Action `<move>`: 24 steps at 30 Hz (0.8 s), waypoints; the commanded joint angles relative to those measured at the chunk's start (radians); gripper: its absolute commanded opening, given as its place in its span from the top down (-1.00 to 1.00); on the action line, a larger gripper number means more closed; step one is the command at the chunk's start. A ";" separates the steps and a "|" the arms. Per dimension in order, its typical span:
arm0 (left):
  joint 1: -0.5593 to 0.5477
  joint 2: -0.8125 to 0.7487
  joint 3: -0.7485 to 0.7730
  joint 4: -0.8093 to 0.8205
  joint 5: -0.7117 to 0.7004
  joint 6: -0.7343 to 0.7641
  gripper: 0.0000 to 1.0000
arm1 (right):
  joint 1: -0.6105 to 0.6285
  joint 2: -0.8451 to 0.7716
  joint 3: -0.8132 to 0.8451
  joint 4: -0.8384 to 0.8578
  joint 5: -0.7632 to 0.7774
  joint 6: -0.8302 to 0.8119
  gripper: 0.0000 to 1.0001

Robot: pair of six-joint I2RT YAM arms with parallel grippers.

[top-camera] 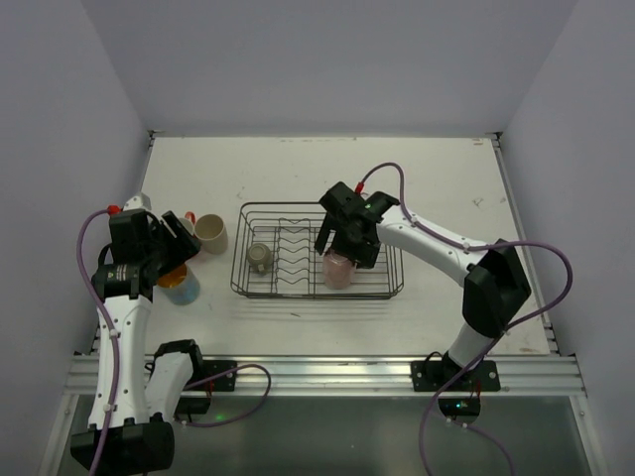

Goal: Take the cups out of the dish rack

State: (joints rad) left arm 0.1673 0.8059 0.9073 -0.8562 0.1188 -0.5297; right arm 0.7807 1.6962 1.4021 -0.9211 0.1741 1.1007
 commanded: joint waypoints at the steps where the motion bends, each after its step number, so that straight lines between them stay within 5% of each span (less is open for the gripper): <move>1: 0.006 -0.005 0.021 -0.012 0.041 0.017 -0.34 | 0.005 0.019 0.055 0.002 0.050 0.027 -0.98; 24: 0.006 -0.005 0.008 -0.006 0.051 0.019 -0.34 | 0.011 0.069 0.092 -0.061 0.074 -0.013 -0.75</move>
State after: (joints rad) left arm 0.1673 0.8059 0.9073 -0.8558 0.1318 -0.5297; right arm 0.7856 1.7626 1.4605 -0.9585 0.1997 1.0885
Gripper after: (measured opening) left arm 0.671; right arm 0.890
